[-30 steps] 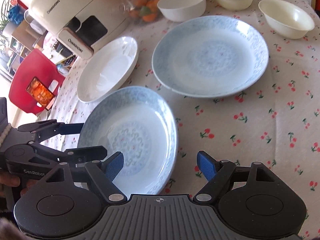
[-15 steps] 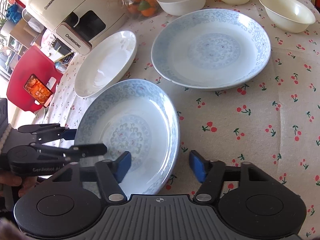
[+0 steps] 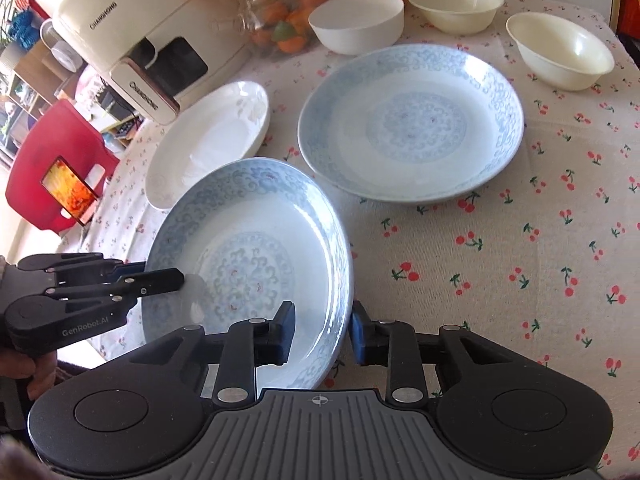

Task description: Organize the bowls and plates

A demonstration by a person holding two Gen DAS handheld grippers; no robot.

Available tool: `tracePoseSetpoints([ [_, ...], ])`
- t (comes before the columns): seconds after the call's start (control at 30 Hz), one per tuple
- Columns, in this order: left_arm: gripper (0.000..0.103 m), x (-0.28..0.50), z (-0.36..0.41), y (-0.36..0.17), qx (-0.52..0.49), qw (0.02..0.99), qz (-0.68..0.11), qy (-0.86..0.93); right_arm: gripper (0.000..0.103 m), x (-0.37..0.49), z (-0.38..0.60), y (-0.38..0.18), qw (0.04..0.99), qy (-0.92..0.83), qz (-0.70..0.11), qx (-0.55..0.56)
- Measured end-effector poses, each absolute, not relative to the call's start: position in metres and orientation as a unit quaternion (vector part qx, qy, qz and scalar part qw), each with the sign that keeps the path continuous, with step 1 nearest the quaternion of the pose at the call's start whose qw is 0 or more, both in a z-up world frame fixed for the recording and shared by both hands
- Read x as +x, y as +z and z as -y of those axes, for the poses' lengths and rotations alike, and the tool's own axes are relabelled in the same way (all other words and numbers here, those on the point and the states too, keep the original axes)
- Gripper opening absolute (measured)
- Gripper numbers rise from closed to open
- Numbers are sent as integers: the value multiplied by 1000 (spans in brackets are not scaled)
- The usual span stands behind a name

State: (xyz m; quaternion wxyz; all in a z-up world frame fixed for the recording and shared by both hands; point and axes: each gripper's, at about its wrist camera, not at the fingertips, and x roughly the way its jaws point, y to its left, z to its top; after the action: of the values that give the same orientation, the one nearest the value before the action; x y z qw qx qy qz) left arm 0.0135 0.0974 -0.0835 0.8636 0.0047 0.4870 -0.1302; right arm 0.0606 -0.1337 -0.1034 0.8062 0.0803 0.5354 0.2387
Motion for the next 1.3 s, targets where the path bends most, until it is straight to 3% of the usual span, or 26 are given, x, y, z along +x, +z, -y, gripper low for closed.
tracePoseSetpoints([
  [0.33, 11, 25, -92, -70, -28, 876, -462, -139, 28, 73, 149, -87, 820, 227, -515, 100],
  [1.3, 12, 109, -28, -74, 5, 891, -437, -121, 28, 157, 200, -86, 841, 117, -504, 156],
])
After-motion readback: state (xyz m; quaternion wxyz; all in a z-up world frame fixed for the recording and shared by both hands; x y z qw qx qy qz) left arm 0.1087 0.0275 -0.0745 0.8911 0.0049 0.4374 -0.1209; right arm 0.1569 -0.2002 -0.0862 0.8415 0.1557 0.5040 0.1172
